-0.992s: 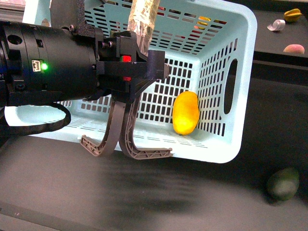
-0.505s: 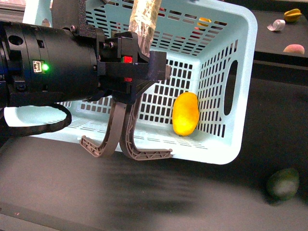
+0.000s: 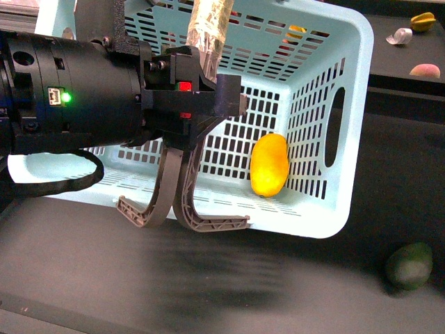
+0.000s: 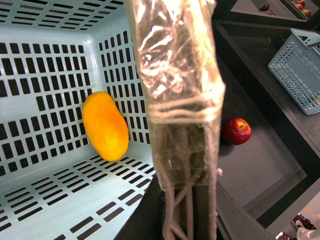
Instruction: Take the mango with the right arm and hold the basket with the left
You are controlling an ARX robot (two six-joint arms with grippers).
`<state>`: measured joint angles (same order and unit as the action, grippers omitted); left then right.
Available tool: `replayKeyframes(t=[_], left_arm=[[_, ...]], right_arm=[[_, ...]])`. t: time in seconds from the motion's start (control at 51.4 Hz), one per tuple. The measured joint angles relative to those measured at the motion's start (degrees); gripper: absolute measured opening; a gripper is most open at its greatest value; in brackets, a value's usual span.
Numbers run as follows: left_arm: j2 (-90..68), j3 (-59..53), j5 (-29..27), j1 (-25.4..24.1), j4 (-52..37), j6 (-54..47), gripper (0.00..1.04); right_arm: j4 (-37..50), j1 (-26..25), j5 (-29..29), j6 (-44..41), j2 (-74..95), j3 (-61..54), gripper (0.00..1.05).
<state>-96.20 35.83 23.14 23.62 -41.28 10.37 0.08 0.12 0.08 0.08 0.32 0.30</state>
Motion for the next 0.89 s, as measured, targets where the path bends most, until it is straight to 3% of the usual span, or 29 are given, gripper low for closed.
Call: replayKeyframes(t=[0.369, 0.505, 0.855, 0.894], left_arm=[[0.00, 0.00, 0.00, -0.02, 0.00, 0.11, 0.09], [0.00, 0.00, 0.00, -0.02, 0.00, 0.07, 0.09], [0.00, 0.00, -0.04, -0.02, -0.02, 0.07, 0.09], [-1.07, -1.07, -4.61, 0.83, -5.01, -0.13, 0.09]], right_arm=[[0.02, 0.00, 0.02, -0.09, -0.02, 0.00, 0.03], [0.02, 0.00, 0.00, -0.07, -0.02, 0.00, 0.29], [0.02, 0.00, 0.00, -0.07, -0.02, 0.00, 0.82], [0.00, 0.00, 0.00, -0.07, -0.02, 0.00, 0.89]])
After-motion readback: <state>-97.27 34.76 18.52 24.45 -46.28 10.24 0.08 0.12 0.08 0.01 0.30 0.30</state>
